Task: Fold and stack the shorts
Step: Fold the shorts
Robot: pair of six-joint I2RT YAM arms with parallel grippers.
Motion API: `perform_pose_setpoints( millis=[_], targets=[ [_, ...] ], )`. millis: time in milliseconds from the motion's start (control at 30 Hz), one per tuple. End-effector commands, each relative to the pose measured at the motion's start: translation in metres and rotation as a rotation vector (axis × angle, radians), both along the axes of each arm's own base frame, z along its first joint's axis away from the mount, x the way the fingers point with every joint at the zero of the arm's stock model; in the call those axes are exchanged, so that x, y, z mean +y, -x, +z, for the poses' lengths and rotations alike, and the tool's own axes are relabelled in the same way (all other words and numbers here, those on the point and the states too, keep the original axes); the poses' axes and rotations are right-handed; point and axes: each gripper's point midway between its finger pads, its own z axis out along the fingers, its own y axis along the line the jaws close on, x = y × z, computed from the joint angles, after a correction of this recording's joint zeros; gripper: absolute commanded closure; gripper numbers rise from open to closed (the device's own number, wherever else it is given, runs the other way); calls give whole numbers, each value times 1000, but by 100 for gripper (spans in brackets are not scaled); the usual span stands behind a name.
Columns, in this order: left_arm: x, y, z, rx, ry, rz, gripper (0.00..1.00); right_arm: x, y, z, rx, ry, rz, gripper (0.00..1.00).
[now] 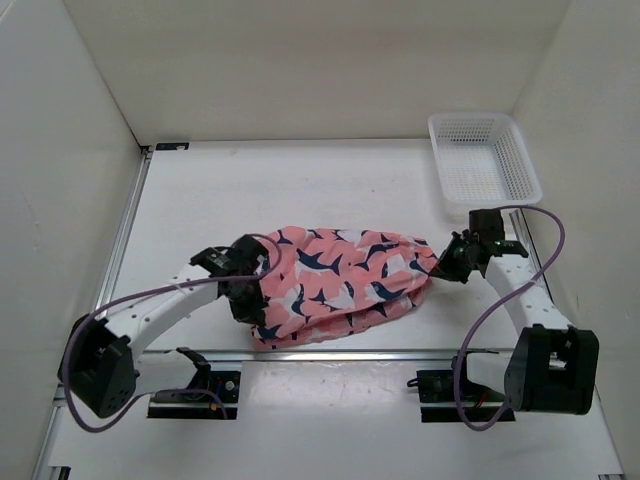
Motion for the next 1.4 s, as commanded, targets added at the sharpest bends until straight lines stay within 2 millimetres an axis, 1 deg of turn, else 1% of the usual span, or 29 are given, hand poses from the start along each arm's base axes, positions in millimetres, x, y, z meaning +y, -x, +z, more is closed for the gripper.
perform_pose_setpoints(
  millis=[0, 33, 133, 167, 233, 267, 300, 333, 367, 400, 500, 533, 567, 600, 633, 667, 733, 767, 800, 867, 900, 967, 1033, 1100, 1133, 1167, 1233, 1333, 1367],
  targets=[
    [21, -21, 43, -138, -38, 43, 89, 1, -22, 55, -172, 1, 26, 100],
    [25, -28, 55, -162, -27, 65, 89, 1, -23, 62, -187, 7, 35, 100],
    [36, -29, 69, -181, -40, 72, 89, 1, -19, 77, -205, 12, 43, 100],
    [37, -32, 72, -191, -38, 70, 89, 0, -15, 78, -205, 17, 50, 100],
    [36, -25, 72, -179, -18, 55, 89, 0, -12, 85, -227, 18, 50, 100],
    [37, -18, 65, -148, -20, 50, 89, 0, -2, 74, -192, 17, 50, 100],
    [35, -16, 62, -148, -5, 47, 89, 3, 5, 70, -182, 16, 59, 100],
    [32, -9, 52, -123, 18, 40, 89, 3, 16, 54, -141, 10, 52, 100],
    [28, -2, 48, -100, 29, 17, 89, 5, 17, 59, -160, -3, 60, 100],
    [23, -3, 47, -110, 54, 26, 89, 6, 28, 41, -110, -10, 50, 100],
    [19, 2, 35, -77, 57, 33, 89, 15, 49, 20, -41, -70, 52, 100],
    [19, 2, 29, -53, 44, 45, 83, 17, 61, 5, 6, -82, 56, 92],
    [19, 3, 26, -37, 35, 45, 72, 20, 64, 1, 13, -97, 63, 77],
    [19, -1, 26, -38, 22, 47, 59, 21, 68, -3, 19, -100, 85, 46],
    [21, -5, 24, -40, -1, 51, 46, 18, 67, -6, 32, -83, 76, 34],
    [24, -7, 22, -22, -27, 62, 21, 14, 69, -10, 62, -59, 63, 26],
    [22, -22, 34, -66, -34, 56, 10, 10, 62, -6, 57, -47, 58, 16],
    [24, -31, 37, -89, -51, 72, 10, 4, 53, 0, 44, -37, 23, 14],
    [22, -42, 49, -132, -39, 73, 9, 2, 49, 4, 30, -37, 14, 12],
    [22, -54, 57, -167, -36, 80, 9, 1, 39, 5, 28, -53, -30, 9],
    [23, -67, 57, -185, -47, 95, 9, 4, 33, 9, 17, -71, -31, 9],
    [28, -78, 50, -189, -65, 93, 12, 7, 23, 1, 33, -94, -40, 9],
    [39, -97, 40, -188, -79, 128, 15, 11, 13, -7, 35, -127, -48, 12],
    [49, -101, 25, -154, -90, 153, 17, 15, 14, -16, 56, -153, -51, 13],
    [57, -108, 22, -167, -83, 174, 18, 15, 13, -21, 62, -153, -51, 15],
    [58, -111, 20, -161, -70, 189, 18, 15, 17, -26, 77, -153, -53, 16],
    [65, -113, 13, -147, -56, 203, 19, 14, 18, -36, 87, -135, -53, 16],
    [65, -112, -3, -106, -36, 200, 23, 15, 26, -54, 127, -124, -62, 23],
    [68, -115, -5, -105, -37, 212, 25, 12, 20, -56, 116, -111, -81, 29]
  ],
)
